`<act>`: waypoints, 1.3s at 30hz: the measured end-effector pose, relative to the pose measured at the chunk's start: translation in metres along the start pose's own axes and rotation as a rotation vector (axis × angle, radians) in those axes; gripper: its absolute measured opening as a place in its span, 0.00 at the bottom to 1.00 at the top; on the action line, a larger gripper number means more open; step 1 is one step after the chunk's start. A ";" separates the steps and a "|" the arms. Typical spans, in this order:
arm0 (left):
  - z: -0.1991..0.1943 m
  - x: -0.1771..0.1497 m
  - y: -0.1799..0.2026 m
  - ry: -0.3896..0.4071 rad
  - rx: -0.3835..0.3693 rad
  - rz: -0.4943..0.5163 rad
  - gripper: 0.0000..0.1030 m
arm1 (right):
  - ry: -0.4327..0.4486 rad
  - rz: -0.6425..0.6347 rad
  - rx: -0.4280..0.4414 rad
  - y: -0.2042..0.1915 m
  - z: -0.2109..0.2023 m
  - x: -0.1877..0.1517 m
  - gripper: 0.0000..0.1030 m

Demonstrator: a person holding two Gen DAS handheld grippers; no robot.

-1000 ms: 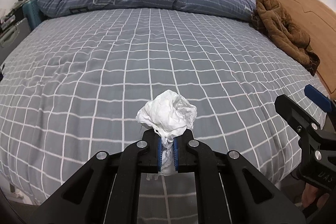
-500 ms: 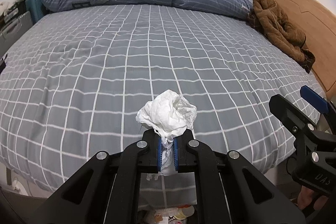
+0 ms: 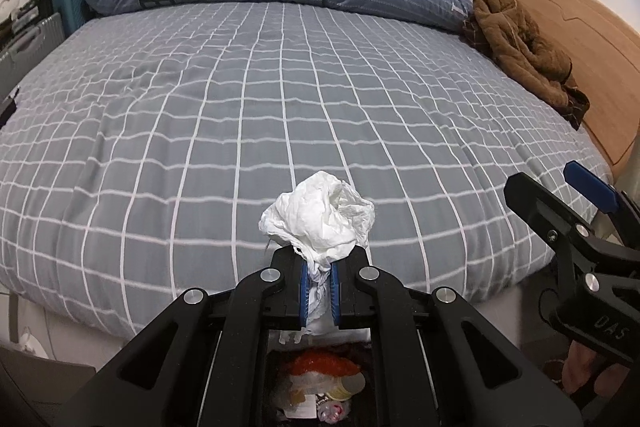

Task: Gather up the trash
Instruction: 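Lift the tissue with the left tool and carry it over the bin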

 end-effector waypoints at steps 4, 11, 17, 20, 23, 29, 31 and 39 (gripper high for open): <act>-0.008 -0.009 0.001 -0.003 -0.004 0.001 0.07 | -0.007 -0.006 0.004 -0.003 -0.008 -0.007 0.93; -0.024 -0.021 0.001 -0.005 -0.006 -0.013 0.07 | -0.006 0.013 0.012 -0.005 -0.024 -0.014 0.93; -0.041 -0.029 0.002 0.010 -0.006 -0.022 0.07 | -0.016 0.022 0.017 -0.006 -0.038 -0.025 0.93; -0.050 -0.034 0.003 0.012 -0.010 -0.027 0.07 | -0.021 0.029 0.022 -0.007 -0.045 -0.030 0.93; -0.057 -0.039 0.004 0.013 -0.011 -0.029 0.07 | -0.027 0.030 0.026 -0.010 -0.052 -0.037 0.93; -0.067 -0.060 0.006 -0.018 -0.005 -0.022 0.07 | -0.058 0.036 0.025 -0.009 -0.065 -0.055 0.93; -0.070 -0.068 0.007 -0.032 -0.003 -0.022 0.07 | -0.073 0.035 0.024 -0.009 -0.068 -0.063 0.93; -0.077 -0.107 0.006 -0.097 0.009 -0.022 0.07 | -0.133 0.038 0.019 -0.011 -0.079 -0.093 0.93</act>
Point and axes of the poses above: each gripper's, at about its wrist camera, not at the fingertips, and z roughly the way its jaws point, y to its right, x to its top, the point moved 7 cm from there along z, roughly the way its jaws point, and after that the axes turned 15 degrees about y, right-handed, at the moved point
